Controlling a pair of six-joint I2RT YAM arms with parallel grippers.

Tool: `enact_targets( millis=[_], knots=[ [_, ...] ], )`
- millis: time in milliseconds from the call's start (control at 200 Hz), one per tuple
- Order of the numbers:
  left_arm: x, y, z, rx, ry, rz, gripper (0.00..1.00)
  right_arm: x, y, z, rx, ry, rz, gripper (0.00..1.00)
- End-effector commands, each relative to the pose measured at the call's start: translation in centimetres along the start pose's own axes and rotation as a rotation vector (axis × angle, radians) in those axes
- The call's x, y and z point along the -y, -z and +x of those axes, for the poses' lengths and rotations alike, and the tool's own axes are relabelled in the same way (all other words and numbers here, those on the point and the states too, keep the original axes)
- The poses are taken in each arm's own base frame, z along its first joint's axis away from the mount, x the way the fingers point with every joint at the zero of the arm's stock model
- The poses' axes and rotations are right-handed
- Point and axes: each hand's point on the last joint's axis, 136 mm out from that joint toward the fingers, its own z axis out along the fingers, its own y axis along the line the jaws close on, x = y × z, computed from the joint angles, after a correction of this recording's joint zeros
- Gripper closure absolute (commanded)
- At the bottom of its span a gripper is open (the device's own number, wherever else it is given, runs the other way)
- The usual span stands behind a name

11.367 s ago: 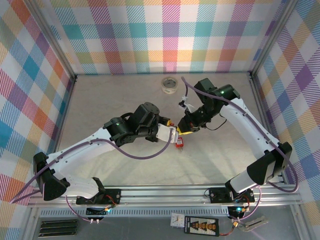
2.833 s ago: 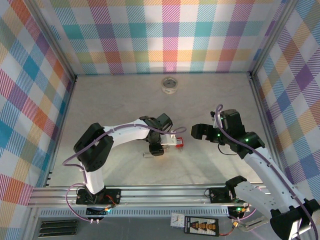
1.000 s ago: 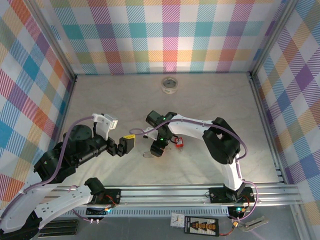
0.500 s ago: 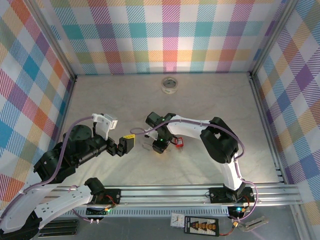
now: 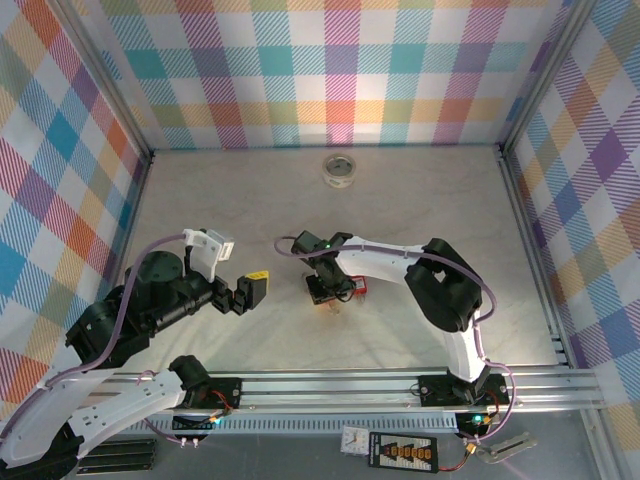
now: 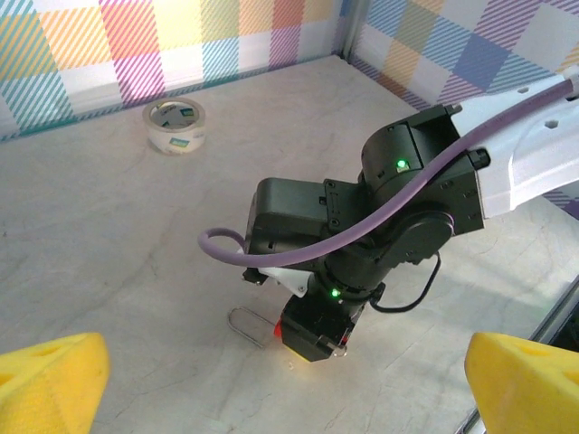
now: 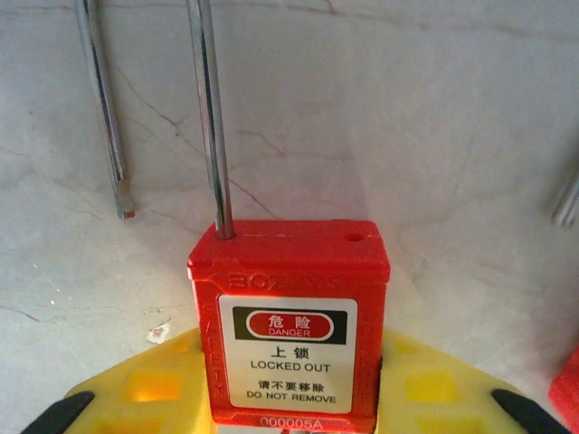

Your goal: Unlock with the key

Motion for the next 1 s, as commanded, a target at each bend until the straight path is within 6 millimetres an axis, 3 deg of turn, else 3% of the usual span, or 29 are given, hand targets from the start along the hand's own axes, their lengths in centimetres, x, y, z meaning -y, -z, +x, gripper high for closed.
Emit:
enact_targets(
  millis=[0,150,335,495,620,715,760,820,995],
  knots=[
    [-0.2,0.5,-0.3,0.020,0.036,-0.006,0.00,0.2,-1.0,2.5,-0.066,-0.185,0.036,0.65],
    [-0.2,0.7,-0.3,0.017,0.053,-0.007,0.00,-0.7,-0.4,1.7,-0.032,-0.203,0.006,0.57],
    [-0.3,0.7,0.0,0.023,0.065,-0.005,0.00,-0.1,1.7,0.7,0.044,-0.193,0.025,0.41],
    [-0.3,0.2,0.6,0.018,0.072,-0.006,0.00,0.8,6.1,0.1,0.161,-0.163,0.014,0.27],
    [-0.8,-1.0,1.7,0.018,0.091,-0.027,0.00,1.7,11.5,-0.3,0.323,-0.102,-0.032,0.14],
    [-2.1,-2.7,2.8,0.037,0.126,-0.101,0.00,4.0,15.5,-0.5,0.459,-0.027,0.008,0.00],
    [-3.2,-3.6,3.3,0.056,0.142,-0.157,0.00,6.0,17.0,-0.6,0.521,-0.008,0.047,0.01],
    [-4.7,-4.9,3.9,0.088,0.135,-0.242,0.00,8.5,18.2,-0.6,0.564,-0.012,0.066,0.01],
    [-9.8,-8.4,5.3,0.196,0.094,-0.472,0.00,18.5,20.2,-0.1,0.728,-0.195,0.152,0.01]
  ],
)
